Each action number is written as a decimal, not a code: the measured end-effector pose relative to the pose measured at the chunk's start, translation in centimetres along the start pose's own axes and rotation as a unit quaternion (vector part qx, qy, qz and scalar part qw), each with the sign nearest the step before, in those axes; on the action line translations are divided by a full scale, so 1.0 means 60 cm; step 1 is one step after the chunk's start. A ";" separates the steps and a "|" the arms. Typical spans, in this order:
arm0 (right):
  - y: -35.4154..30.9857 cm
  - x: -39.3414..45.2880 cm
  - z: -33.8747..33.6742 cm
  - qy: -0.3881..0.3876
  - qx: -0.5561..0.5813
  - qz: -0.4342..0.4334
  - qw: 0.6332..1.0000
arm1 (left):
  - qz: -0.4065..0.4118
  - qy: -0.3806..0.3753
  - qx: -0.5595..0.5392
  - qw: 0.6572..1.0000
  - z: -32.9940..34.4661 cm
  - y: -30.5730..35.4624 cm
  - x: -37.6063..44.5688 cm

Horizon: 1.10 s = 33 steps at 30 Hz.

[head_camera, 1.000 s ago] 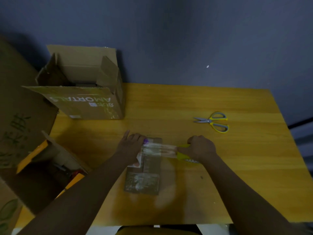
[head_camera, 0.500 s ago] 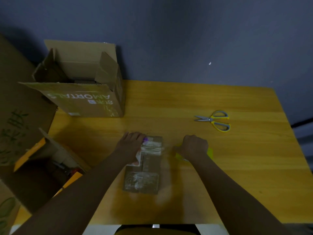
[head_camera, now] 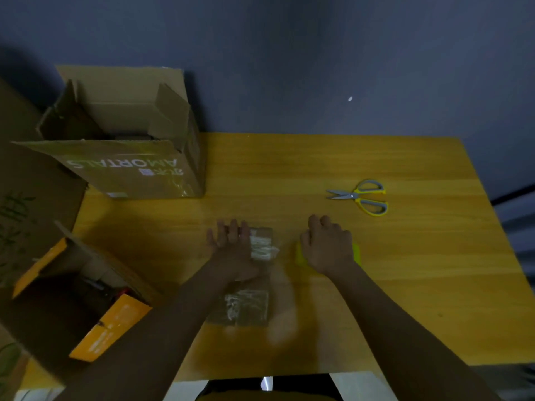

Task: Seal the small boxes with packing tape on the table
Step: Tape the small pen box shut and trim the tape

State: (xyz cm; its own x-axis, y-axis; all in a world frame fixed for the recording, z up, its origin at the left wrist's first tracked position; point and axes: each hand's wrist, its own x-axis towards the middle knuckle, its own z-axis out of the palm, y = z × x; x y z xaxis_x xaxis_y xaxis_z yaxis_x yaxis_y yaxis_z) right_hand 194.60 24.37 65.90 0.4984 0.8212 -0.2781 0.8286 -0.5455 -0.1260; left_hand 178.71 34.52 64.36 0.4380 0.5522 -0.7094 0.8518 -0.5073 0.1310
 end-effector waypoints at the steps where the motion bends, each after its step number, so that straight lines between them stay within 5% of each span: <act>1: 0.011 -0.009 0.002 0.020 0.061 -0.010 0.998 | -0.001 0.027 -0.023 0.999 0.008 0.004 -0.002; 4: 0.048 -0.030 0.003 0.094 0.213 0.008 0.973 | -0.010 0.102 -0.085 0.991 0.033 0.015 -0.012; 12: 0.083 -0.047 0.016 0.042 0.322 0.083 0.942 | -0.081 0.088 -0.225 0.967 0.053 0.021 -0.027; 16: 0.086 -0.064 0.022 0.054 0.292 0.094 0.950 | -0.032 0.115 -0.197 0.973 0.043 0.022 -0.012; 23: 0.137 -0.096 0.014 -0.058 0.331 0.124 0.934 | 0.097 0.075 -0.076 0.990 -0.023 0.041 0.060; 33: 0.152 -0.110 0.021 -0.090 0.437 0.130 0.886 | 0.000 0.124 -0.014 0.992 0.003 0.083 0.065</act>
State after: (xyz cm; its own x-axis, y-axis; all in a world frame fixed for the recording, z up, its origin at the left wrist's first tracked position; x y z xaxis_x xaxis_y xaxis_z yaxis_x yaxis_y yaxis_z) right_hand 198.55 13.77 65.37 0.5299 0.6517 -0.5426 0.1397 -0.6982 -0.7021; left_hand 184.62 34.02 62.15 0.4926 0.6997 -0.5174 0.8578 -0.4907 0.1530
